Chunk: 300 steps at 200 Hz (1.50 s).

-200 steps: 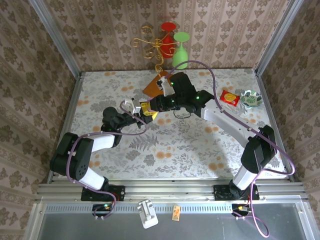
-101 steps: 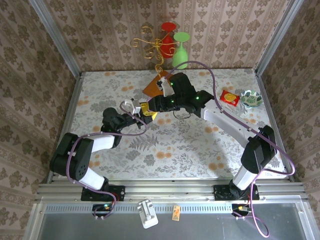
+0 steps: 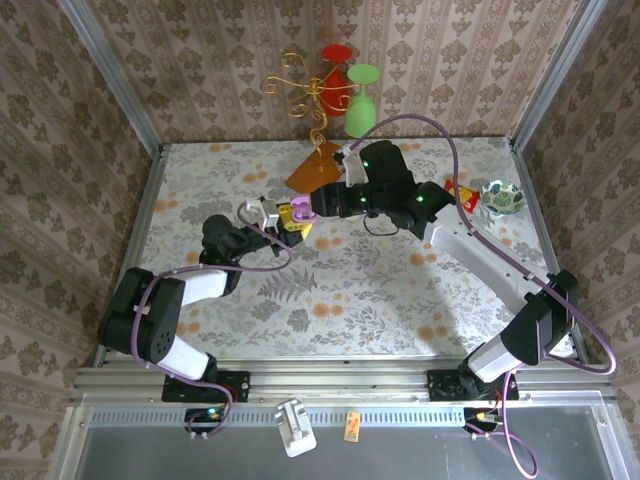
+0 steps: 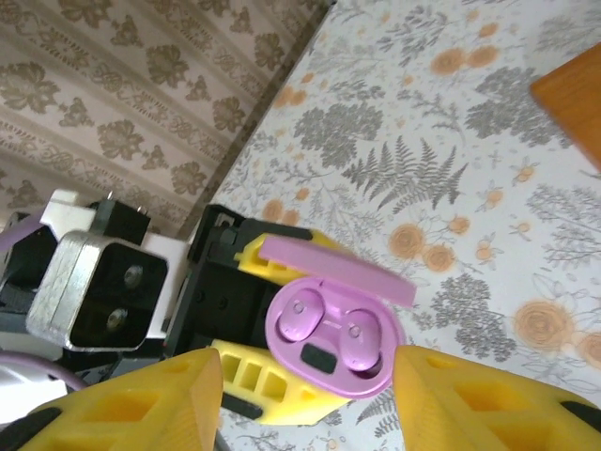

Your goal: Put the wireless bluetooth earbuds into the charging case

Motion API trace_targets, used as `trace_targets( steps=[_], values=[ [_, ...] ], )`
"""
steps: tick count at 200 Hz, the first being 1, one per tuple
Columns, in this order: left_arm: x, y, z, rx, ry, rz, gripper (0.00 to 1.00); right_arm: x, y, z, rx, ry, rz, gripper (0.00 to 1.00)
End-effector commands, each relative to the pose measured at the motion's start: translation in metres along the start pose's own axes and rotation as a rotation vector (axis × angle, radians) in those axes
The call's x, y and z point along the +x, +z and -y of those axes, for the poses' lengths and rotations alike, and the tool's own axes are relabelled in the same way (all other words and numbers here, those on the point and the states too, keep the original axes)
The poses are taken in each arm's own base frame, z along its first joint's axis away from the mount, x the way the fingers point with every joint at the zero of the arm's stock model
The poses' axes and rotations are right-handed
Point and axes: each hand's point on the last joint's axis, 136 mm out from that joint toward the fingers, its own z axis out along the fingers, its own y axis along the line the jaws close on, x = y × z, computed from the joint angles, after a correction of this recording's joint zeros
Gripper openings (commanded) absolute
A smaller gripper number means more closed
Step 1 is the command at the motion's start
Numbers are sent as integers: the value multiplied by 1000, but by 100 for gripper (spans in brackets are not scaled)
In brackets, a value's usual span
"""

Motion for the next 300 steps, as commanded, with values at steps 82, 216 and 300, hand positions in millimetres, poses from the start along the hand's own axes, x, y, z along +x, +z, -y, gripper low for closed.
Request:
trace_targets(
  steps=[82, 216, 300],
  values=[
    [-15, -5, 10, 22, 111, 35, 22, 6, 30, 34, 113, -25, -121, 55],
    [-30, -4, 1, -38, 145, 67, 21, 19, 13, -14, -541, 476, -13, 69],
    [-31, -2, 3, -40, 148, 71, 21, 26, 37, -20, -764, 659, -18, 54]
  ],
)
